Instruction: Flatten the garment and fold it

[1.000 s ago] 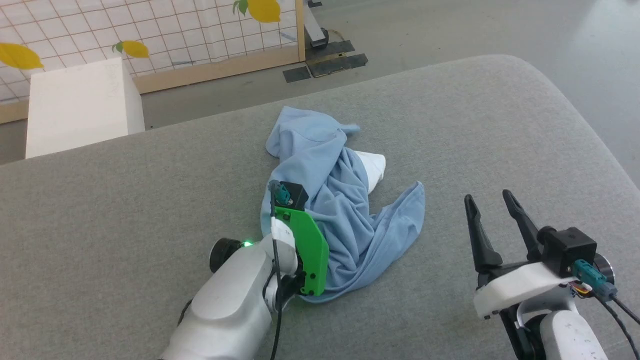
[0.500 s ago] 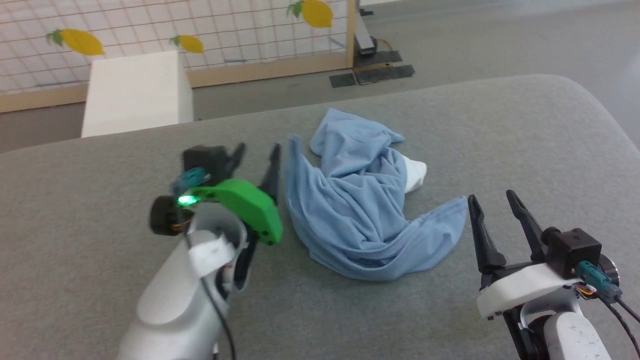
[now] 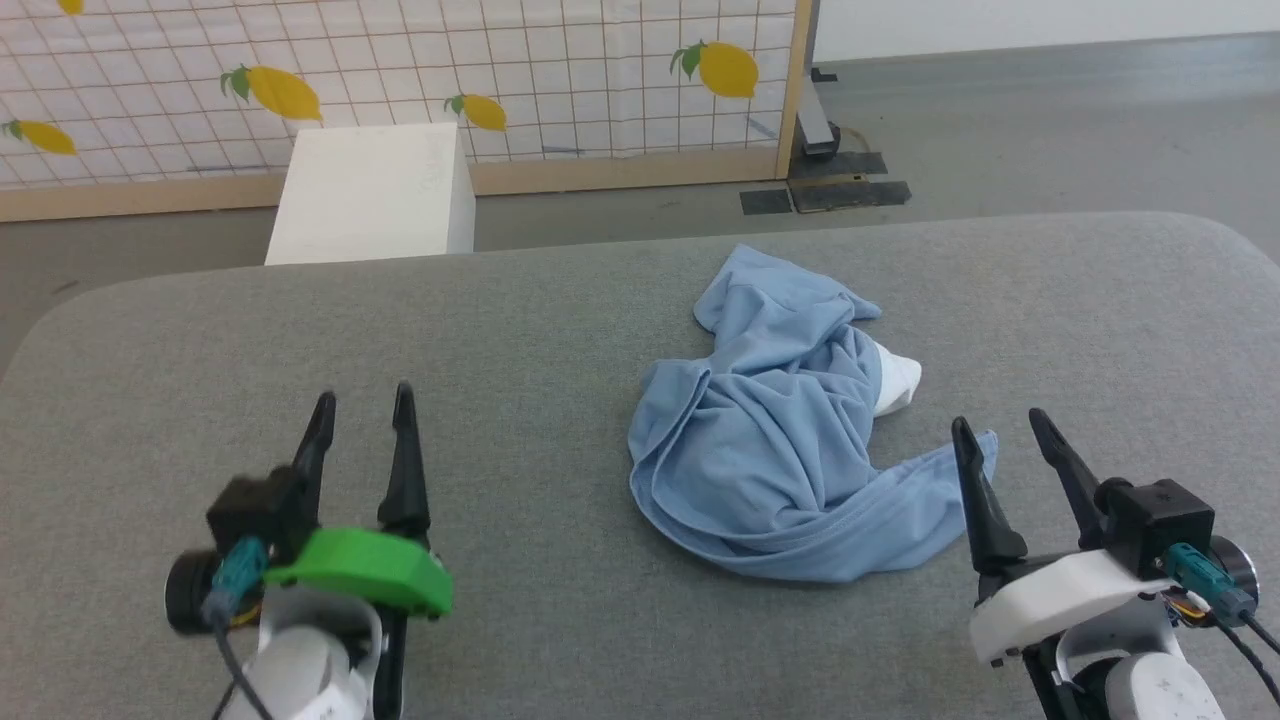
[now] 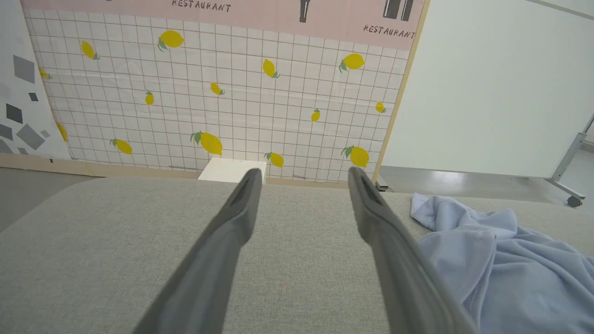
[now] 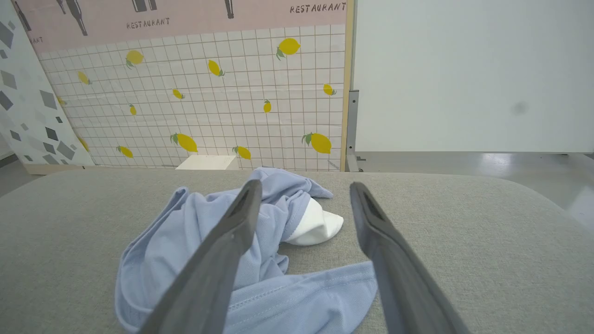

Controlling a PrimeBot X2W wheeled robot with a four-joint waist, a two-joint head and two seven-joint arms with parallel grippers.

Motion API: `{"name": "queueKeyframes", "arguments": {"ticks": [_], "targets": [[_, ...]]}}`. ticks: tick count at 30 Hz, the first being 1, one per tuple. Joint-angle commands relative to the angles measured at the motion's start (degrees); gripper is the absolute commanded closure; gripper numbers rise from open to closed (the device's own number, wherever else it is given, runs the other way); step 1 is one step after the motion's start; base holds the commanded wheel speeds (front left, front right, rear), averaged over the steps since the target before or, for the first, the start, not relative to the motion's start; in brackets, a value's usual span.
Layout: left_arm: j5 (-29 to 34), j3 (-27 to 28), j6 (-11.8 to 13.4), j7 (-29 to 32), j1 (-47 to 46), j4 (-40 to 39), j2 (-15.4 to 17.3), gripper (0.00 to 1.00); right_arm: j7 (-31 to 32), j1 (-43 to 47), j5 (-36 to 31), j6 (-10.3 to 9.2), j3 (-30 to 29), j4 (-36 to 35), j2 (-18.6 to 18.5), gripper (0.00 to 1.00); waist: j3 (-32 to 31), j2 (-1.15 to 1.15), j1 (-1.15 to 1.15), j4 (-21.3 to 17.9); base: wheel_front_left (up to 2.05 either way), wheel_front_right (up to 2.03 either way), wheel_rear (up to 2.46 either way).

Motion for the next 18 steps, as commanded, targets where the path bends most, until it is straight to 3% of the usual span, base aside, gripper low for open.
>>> {"name": "queueKeyframes", "arguments": {"ticks": [1, 11, 18], "targets": [[0.8, 1.2, -0.5, -0.3, 2.2, -0.8, -0.8, 0.0, 0.4, 0.9, -0.5, -0.09, -0.2, -0.3, 0.0, 0.0, -0.2, 0.0, 0.0, 0.3, 0.0, 0.0, 0.0], [4.9, 8.2, -4.5, -0.3, 7.9, -2.6, -5.8, 0.0, 1.5, 1.1, -0.2, -0.09, -0.3, -1.1, 0.0, 0.0, 1.1, 0.0, 0.0, 0.8, 0.0, 0.0, 0.0], [6.8, 3.3, -8.3, 1.2, -2.3, 3.3, -7.7, 0.0, 1.2, -0.2, 0.6, -0.09, 0.0, -1.0, 0.0, 0.0, 4.2, 0.0, 0.0, -0.4, 0.0, 0.0, 0.0]]}}
